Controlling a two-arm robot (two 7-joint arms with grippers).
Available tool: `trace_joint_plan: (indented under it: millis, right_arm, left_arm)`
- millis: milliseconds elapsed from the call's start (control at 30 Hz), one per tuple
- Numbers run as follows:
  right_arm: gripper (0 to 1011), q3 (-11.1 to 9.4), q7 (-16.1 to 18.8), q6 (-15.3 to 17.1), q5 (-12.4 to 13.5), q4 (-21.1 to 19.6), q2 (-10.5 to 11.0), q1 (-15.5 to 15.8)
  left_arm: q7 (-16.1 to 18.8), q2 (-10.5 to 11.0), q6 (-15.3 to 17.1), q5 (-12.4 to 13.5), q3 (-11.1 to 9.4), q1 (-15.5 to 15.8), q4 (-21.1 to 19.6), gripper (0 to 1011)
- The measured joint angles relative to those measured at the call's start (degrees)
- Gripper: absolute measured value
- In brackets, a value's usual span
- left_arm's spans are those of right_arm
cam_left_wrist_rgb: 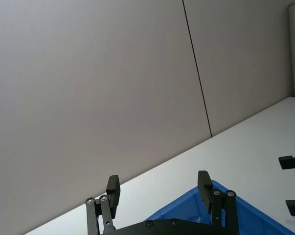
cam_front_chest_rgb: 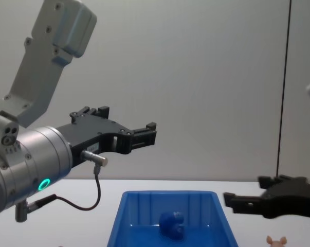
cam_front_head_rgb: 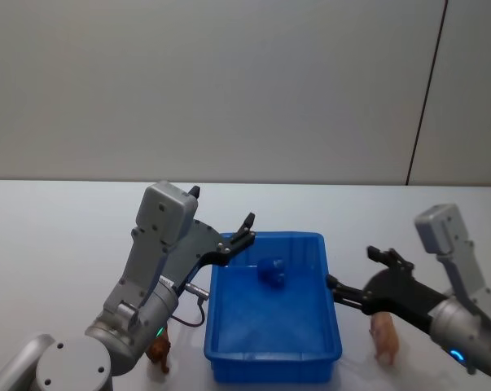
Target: Pick up the two dolls from the table and place them into the box.
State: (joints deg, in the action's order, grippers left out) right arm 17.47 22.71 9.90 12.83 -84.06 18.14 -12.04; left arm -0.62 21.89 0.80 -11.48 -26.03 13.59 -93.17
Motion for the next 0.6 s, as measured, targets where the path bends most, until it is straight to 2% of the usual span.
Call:
trace_joint_plan:
  millis: [300, 600]
  right_arm:
    - [1003, -1.44, -2.01, 1.66, 2.08, -1.24, 2.37, 2.54]
    - [1003, -1.87, -2.54, 3.73, 3.14, -1.34, 3.48, 4.01]
  left_arm:
    - [0.00, 0.00, 0.00, 0.00, 0.00, 0.00, 0.00, 1001]
    - [0.00, 0.00, 0.00, 0.00, 0.00, 0.00, 0.00, 1001]
